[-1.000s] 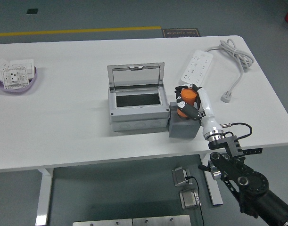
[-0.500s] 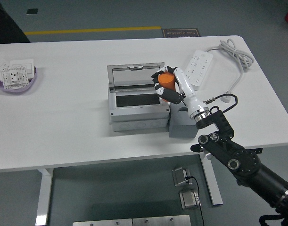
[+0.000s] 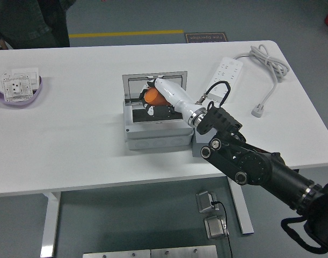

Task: Pick up the cylinder from the cube,place it in the box,flap close box

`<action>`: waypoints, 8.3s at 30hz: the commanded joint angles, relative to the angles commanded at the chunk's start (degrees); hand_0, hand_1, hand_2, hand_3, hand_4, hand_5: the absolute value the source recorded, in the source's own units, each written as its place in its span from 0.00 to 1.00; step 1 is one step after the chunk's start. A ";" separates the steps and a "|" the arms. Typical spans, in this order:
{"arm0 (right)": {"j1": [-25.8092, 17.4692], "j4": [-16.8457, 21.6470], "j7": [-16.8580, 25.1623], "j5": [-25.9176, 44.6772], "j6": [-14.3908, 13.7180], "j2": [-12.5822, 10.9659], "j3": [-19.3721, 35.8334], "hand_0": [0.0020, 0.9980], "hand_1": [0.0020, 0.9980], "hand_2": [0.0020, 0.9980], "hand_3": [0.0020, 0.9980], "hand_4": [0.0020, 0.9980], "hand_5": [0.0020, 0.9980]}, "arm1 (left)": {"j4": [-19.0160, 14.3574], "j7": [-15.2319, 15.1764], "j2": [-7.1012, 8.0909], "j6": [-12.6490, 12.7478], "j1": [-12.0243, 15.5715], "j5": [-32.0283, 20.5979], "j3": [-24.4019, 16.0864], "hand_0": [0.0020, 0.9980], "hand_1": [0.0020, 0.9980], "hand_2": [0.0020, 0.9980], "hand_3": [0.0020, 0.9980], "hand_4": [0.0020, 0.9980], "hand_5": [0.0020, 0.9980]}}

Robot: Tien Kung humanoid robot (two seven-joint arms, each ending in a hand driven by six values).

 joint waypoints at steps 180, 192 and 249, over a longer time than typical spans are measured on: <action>-42.81 26.49 12.45 38.63 5.23 -7.49 52.17 0.69 0.64 0.69 0.69 0.81 0.41 | 0.00 -3.39 0.00 -0.55 0.04 -4.69 5.59 0.69 0.69 0.69 0.81 0.74 0.37; -42.16 27.68 10.00 33.11 5.59 -7.42 55.68 0.69 0.64 0.70 0.70 0.81 0.38 | 0.00 -3.40 -0.99 -0.47 0.13 -4.59 5.44 0.69 0.69 0.69 0.81 0.74 0.37; -42.10 25.92 11.94 34.65 1.93 -6.76 58.69 0.69 0.65 0.70 0.71 0.82 0.29 | 0.00 -2.82 -0.42 -0.44 -0.44 -3.46 4.35 0.69 0.69 0.69 0.81 0.74 0.37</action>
